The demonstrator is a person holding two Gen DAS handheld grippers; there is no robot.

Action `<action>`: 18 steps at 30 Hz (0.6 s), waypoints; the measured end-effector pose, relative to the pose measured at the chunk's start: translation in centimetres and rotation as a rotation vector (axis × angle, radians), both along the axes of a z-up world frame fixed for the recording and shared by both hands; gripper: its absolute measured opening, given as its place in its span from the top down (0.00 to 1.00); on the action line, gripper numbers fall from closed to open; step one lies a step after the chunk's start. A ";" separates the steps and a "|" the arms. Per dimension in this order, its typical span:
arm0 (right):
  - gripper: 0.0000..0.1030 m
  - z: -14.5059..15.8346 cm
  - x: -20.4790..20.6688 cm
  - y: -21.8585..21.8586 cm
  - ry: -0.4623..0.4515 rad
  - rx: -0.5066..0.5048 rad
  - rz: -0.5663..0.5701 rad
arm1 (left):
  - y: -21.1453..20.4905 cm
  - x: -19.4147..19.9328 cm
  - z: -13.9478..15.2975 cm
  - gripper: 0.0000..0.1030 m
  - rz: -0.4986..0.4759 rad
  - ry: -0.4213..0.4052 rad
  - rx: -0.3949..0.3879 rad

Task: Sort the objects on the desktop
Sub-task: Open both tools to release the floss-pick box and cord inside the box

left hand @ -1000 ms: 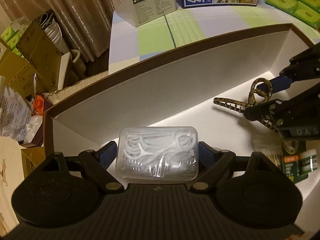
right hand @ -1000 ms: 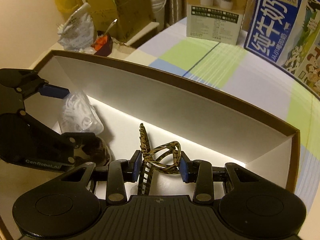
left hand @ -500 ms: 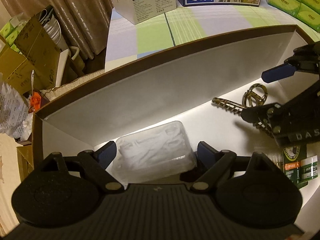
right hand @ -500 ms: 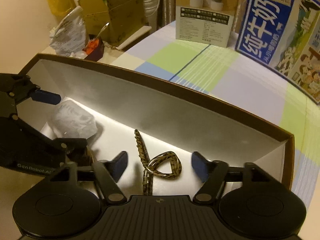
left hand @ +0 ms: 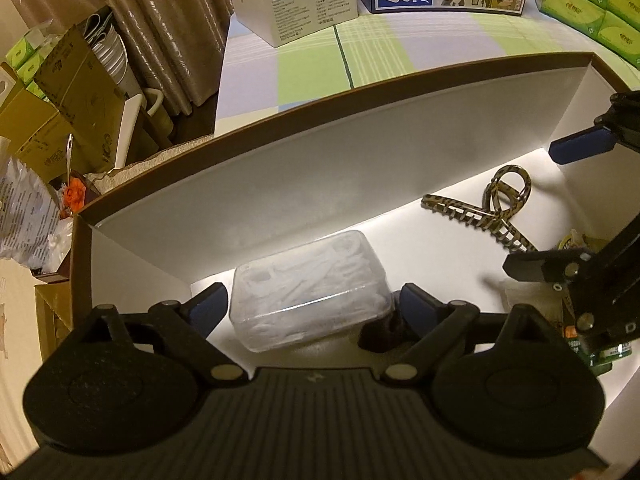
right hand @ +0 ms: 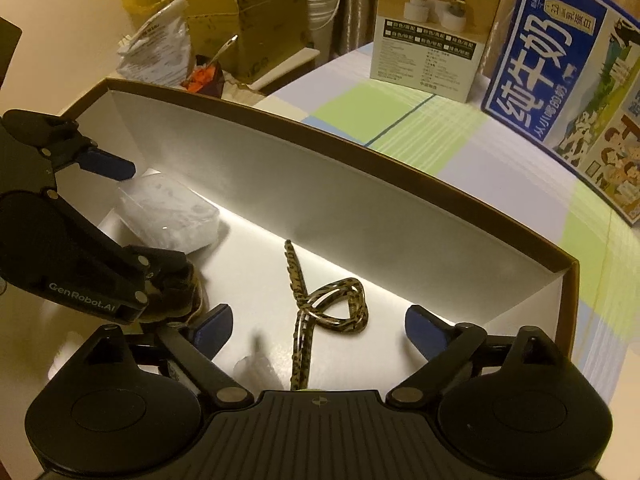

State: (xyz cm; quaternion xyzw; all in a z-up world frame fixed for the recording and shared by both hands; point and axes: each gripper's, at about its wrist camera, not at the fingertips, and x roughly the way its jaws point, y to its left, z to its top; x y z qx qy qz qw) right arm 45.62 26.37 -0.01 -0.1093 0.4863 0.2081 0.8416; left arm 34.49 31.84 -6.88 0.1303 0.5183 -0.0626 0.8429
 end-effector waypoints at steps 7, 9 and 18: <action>0.06 1.2 -0.9 -0.1 -0.012 0.018 0.004 | 0.0 -0.9 0.8 0.09 0.004 -0.013 -0.012; 0.06 1.7 -1.4 0.1 -0.024 0.008 0.004 | 0.0 -1.2 1.1 0.09 0.006 -0.017 -0.023; 0.02 4.3 -3.8 -0.1 -0.089 0.008 -0.003 | 0.3 -3.2 2.8 0.09 0.025 -0.039 -0.043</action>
